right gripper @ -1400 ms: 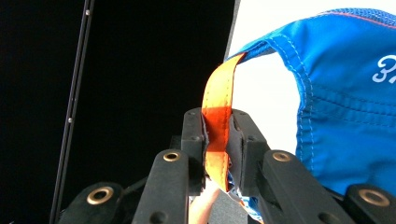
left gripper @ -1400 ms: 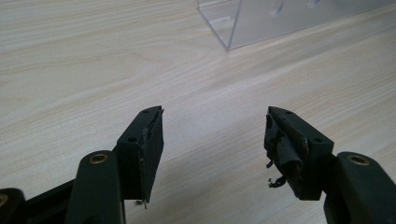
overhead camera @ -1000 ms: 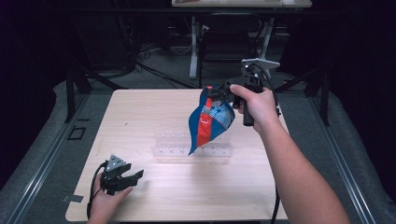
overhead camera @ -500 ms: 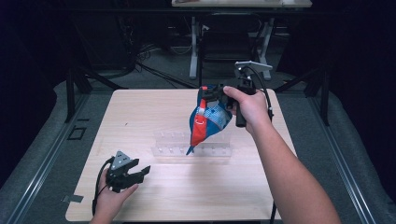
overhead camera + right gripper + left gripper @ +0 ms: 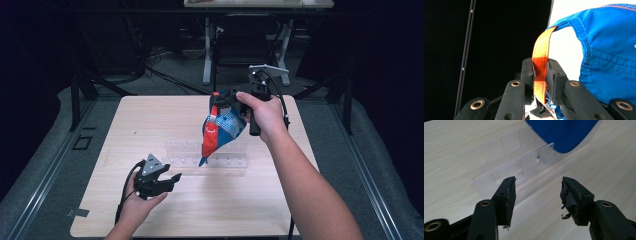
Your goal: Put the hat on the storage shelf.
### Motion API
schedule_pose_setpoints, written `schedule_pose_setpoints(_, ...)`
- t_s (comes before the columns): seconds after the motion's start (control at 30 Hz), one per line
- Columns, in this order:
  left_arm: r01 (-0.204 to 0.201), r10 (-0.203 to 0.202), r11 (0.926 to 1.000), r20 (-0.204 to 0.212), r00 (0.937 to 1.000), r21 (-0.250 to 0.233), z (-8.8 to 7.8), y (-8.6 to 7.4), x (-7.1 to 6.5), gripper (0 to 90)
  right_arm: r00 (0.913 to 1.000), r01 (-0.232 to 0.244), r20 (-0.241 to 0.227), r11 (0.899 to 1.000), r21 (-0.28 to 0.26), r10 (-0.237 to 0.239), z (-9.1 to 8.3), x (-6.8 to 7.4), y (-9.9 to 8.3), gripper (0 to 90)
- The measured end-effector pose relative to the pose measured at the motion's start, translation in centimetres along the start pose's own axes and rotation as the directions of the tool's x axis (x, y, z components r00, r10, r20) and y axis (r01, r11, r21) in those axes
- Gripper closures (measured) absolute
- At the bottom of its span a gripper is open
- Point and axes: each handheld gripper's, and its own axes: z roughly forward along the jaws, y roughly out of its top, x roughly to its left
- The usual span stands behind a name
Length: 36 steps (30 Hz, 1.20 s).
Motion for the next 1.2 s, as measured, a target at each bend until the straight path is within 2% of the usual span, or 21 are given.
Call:
schedule_pose_setpoints(0.07,-0.014,0.014,0.9999,0.010,0.9999,-0.001,0.1,0.4,-0.4,50.0,1.0000,0.002,-0.002,1.000,0.000,-0.002,0.0,0.0,0.0,77.2)
schedule_pose_setpoints(0.1,-0.038,0.038,0.9993,0.017,0.9991,-0.006,0.5,1.1,-1.2,50.5,1.0000,0.002,-0.003,1.000,-0.001,-0.002,0.0,0.0,0.0,77.2)
schedule_pose_setpoints(0.17,-0.046,0.046,0.9989,0.020,0.9988,-0.006,0.5,1.4,-1.5,52.3,1.0000,0.001,-0.003,1.000,0.001,-0.001,0.0,0.1,0.0,77.2)
schedule_pose_setpoints(0.2,-0.057,0.058,0.9983,0.036,0.9977,-0.012,0.8,2.0,-2.2,53.4,1.0000,0.004,-0.002,1.000,0.004,-0.004,0.0,0.1,0.0,77.2)
schedule_pose_setpoints(0.23,-0.057,0.058,0.9983,0.036,0.9977,-0.012,0.8,2.0,-2.2,54.4,1.0000,0.005,-0.002,1.000,0.004,-0.005,0.0,0.1,0.1,77.3)
schedule_pose_setpoints(0.3,-0.092,0.092,0.9958,0.038,0.9950,-0.008,1.2,2.9,-3.0,58.0,1.0000,0.001,-0.002,1.000,0.000,-0.001,0.1,0.2,0.1,77.2)
schedule_pose_setpoints(0.37,-0.100,0.100,0.9950,0.039,0.9942,-0.002,1.5,3.2,-3.3,63.0,1.0000,0.006,-0.002,1.000,0.002,-0.006,0.1,0.2,0.0,77.2)
schedule_pose_setpoints(0.4,-0.111,0.111,0.9937,0.027,0.9934,0.009,1.9,3.5,-3.6,64.8,1.0000,0.008,0.000,1.000,0.002,-0.008,0.1,0.2,0.0,77.2)
schedule_pose_setpoints(0.57,-0.115,0.114,0.9931,0.021,0.9932,0.025,2.7,3.6,-3.7,71.1,0.9999,0.013,0.001,1.000,0.005,-0.013,0.2,0.3,0.0,77.3)
schedule_pose_setpoints(0.7,-0.123,0.123,0.9919,0.000,0.9924,0.033,3.3,3.6,-3.8,74.9,0.9999,0.015,0.002,1.000,0.008,-0.015,0.1,0.3,-0.1,77.3)
schedule_pose_setpoints(0.83,-0.114,0.115,0.9931,-0.007,0.9934,0.023,3.6,3.6,-3.7,78.7,0.9999,0.014,0.004,1.000,0.003,-0.014,0.1,0.3,-0.1,77.2)
schedule_pose_setpoints(1.0,-0.122,0.122,0.9924,-0.011,0.9924,0.014,3.8,3.4,-3.8,85.0,0.9998,0.018,0.005,1.000,0.006,-0.018,0.2,0.3,-0.1,77.2)
schedule_pose_setpoints(1.2,-0.122,0.122,0.9924,-0.018,0.9923,0.010,4.1,3.1,-3.8,86.9,0.9999,0.015,0.001,1.000,0.009,-0.015,0.6,0.1,-0.2,77.2)
